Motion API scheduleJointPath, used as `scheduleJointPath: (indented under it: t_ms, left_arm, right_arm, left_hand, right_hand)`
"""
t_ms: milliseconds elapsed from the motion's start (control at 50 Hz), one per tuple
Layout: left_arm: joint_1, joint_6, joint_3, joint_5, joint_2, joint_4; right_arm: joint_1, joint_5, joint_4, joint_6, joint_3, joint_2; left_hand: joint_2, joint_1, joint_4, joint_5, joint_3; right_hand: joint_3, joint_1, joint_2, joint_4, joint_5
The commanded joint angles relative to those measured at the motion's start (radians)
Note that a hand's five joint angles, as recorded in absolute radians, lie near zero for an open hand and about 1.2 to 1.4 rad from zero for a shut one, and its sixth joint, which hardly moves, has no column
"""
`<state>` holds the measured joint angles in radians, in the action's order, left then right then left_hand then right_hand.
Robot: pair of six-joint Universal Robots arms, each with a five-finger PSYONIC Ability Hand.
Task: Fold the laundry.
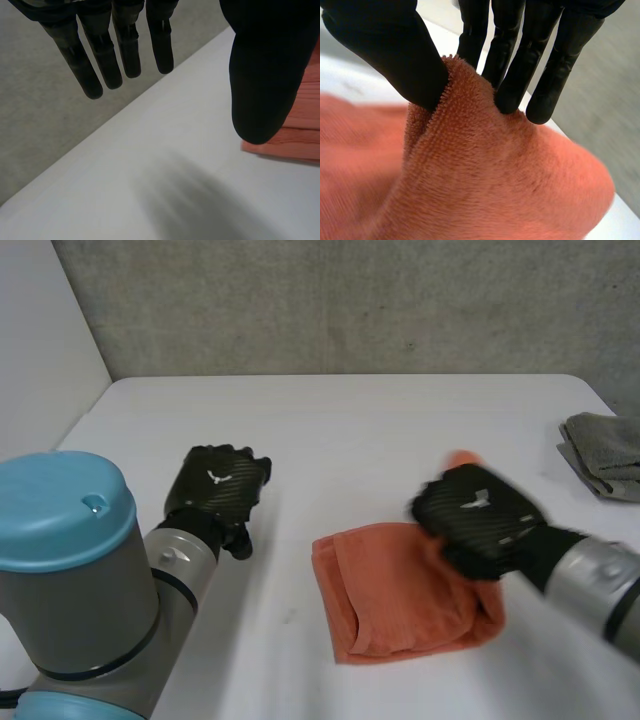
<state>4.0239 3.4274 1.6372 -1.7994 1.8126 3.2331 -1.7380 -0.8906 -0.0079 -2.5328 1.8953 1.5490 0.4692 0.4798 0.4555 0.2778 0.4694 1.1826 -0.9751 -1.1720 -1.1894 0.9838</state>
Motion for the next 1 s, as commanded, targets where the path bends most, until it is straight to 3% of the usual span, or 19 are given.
scheduleJointPath:
  t_ms: [20, 120, 180, 220, 380, 480, 640, 760, 920, 1000]
  left_arm:
    - [0.030, -0.010, 0.012, -0.017, -0.009, 0.001]
    - [0.027, -0.013, 0.004, -0.015, 0.002, 0.004]
    - [0.023, -0.013, -0.010, -0.015, 0.010, 0.019]
    - [0.018, -0.013, -0.022, -0.015, 0.013, 0.033]
    - [-0.066, -0.059, -0.134, -0.011, 0.083, 0.085]
    - [-0.146, -0.164, -0.215, 0.012, 0.177, 0.057]
    - [-0.200, -0.229, -0.273, 0.051, 0.320, -0.068]
    - [-0.197, -0.229, -0.274, 0.026, 0.376, -0.133]
    - [-0.172, -0.221, -0.260, 0.012, 0.373, -0.171]
    - [-0.171, -0.218, -0.272, 0.017, 0.352, -0.170]
  right_arm:
    - [-0.327, -0.016, -0.044, 0.000, -0.018, -0.165]
    - [-0.350, -0.013, -0.034, -0.014, -0.025, -0.233]
    - [-0.339, -0.010, -0.038, -0.075, -0.038, -0.211]
    - [-0.292, -0.011, -0.041, -0.162, -0.045, -0.149]
    - [-0.039, -0.042, -0.087, -0.521, -0.036, -0.008]
    - [-0.006, -0.056, -0.089, -0.629, -0.039, -0.004]
    - [-0.026, -0.114, -0.047, -0.580, -0.090, -0.217]
    - [-0.087, -0.258, 0.003, -0.419, -0.123, -0.351]
    - [-0.110, -0.395, -0.004, -0.242, -0.110, -0.362]
    - [-0.109, -0.404, -0.023, -0.231, -0.107, -0.350]
  left_hand:
    - [-0.033, -0.043, -0.019, -0.016, -0.033]
    - [-0.062, -0.072, -0.048, -0.045, -0.062]
    - [-0.082, -0.093, -0.069, -0.066, -0.083]
    - [-0.083, -0.093, -0.069, -0.066, -0.083]
    - [-0.080, -0.090, -0.066, -0.063, -0.080]
    - [-0.074, -0.084, -0.060, -0.057, -0.074]
    - [-0.085, -0.096, -0.072, -0.069, -0.086]
    - [-0.103, -0.114, -0.089, -0.086, -0.103]
    - [-0.109, -0.119, -0.095, -0.092, -0.109]
    - [-0.124, -0.134, -0.110, -0.107, -0.124]
  right_hand:
    - [0.214, -0.421, -0.224, -0.207, 0.238]
    - [0.214, -0.421, -0.224, -0.207, 0.238]
    - [-0.707, 0.500, 0.697, 0.714, -0.683]
    - [-1.008, 0.801, 0.997, 1.015, -0.984]
    - [-1.008, 0.801, 0.997, 1.015, -0.984]
    - [-1.008, 0.801, 0.997, 1.015, -0.984]
    - [-1.008, 0.801, 0.997, 1.015, -0.984]
    - [-1.008, 0.801, 0.997, 1.015, -0.984]
    - [-1.008, 0.801, 0.997, 1.015, -0.984]
    - [-1.008, 0.801, 0.997, 1.015, -0.984]
